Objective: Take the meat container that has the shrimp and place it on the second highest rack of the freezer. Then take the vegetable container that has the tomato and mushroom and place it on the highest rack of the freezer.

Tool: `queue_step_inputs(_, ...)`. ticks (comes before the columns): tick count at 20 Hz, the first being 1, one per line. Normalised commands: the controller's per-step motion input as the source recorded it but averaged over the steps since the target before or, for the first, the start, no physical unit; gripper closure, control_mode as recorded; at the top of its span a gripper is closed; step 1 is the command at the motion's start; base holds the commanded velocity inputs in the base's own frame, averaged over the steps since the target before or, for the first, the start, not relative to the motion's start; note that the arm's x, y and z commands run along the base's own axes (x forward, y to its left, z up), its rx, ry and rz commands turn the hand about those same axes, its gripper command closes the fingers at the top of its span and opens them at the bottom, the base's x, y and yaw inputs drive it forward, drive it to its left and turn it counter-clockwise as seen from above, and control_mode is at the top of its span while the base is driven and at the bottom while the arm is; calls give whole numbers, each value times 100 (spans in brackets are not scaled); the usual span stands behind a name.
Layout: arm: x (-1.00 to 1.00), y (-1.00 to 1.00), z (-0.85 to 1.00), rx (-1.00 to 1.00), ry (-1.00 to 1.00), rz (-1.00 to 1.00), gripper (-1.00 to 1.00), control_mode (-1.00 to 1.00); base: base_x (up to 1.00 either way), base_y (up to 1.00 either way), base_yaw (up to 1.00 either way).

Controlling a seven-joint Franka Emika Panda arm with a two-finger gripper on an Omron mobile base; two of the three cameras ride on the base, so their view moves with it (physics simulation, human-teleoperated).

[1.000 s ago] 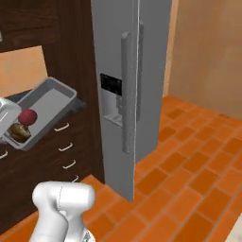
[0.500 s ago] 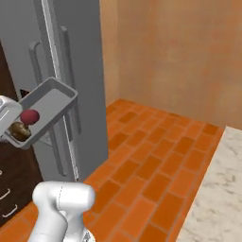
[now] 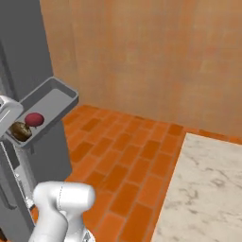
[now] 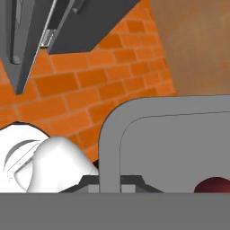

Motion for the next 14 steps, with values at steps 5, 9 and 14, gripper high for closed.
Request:
queue_step_inputs(5,0,0,0,0,0,0,100,100,100,-51,-3)
queue_step_inputs(9,0,0,0,0,0,0,100,100,100,-36,12)
queue_step_inputs(14,0,0,0,0,0,0,100,100,100,-41,28)
